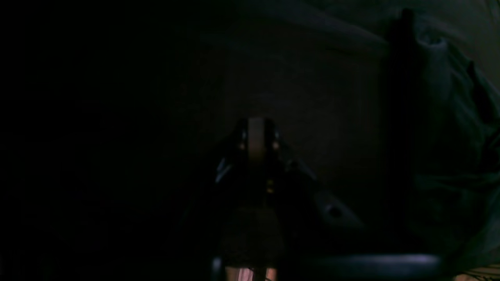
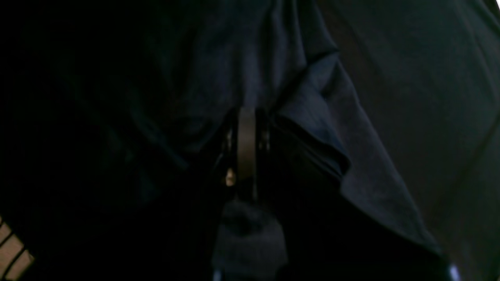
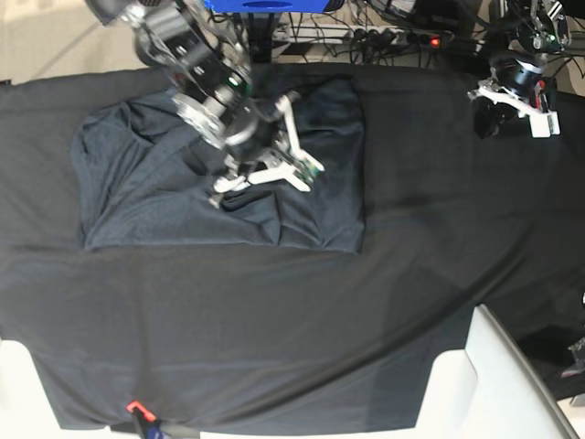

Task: Fold the T-shirt properly
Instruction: 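Release the shirt, raise the left gripper, and move the right gripper over the shirt, then press and smooth the shirt body with the right gripper toward the collar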

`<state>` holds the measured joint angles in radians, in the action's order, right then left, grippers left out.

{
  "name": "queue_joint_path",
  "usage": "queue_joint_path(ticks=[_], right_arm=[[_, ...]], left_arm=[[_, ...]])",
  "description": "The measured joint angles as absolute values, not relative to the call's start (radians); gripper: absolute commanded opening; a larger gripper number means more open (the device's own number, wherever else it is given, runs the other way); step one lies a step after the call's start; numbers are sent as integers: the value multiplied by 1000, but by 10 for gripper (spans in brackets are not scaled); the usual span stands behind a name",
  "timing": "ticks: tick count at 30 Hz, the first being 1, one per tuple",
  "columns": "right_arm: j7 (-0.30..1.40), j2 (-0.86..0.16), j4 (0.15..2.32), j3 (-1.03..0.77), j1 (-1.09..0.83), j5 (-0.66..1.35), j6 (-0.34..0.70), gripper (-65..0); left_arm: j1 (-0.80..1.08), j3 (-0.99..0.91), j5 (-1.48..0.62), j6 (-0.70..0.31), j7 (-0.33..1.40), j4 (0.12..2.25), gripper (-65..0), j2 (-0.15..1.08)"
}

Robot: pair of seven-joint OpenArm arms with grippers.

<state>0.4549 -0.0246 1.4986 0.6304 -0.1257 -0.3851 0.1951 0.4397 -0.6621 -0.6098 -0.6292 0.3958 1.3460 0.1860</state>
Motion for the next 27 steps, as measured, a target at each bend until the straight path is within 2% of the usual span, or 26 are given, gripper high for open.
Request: queue_joint_path(ticks=[8,16,24,27], right_arm=[[451,56,1333,629,-45,-382,198,-648],[448,60,1267,620,-1,-381,200,-648],[448,52,1250,402,10,-385,193,-648],[445,49,1250,366,13,-380,249,-648]], left_arm=[[439,-662,-608,-630,395,1346,-650,174],[439,-662,-607,-630,395,1346,-650,172],[433,-662,-607,-630,393,1308,-650,175],[434,-662,-606,-630,396,1293,-650,175]])
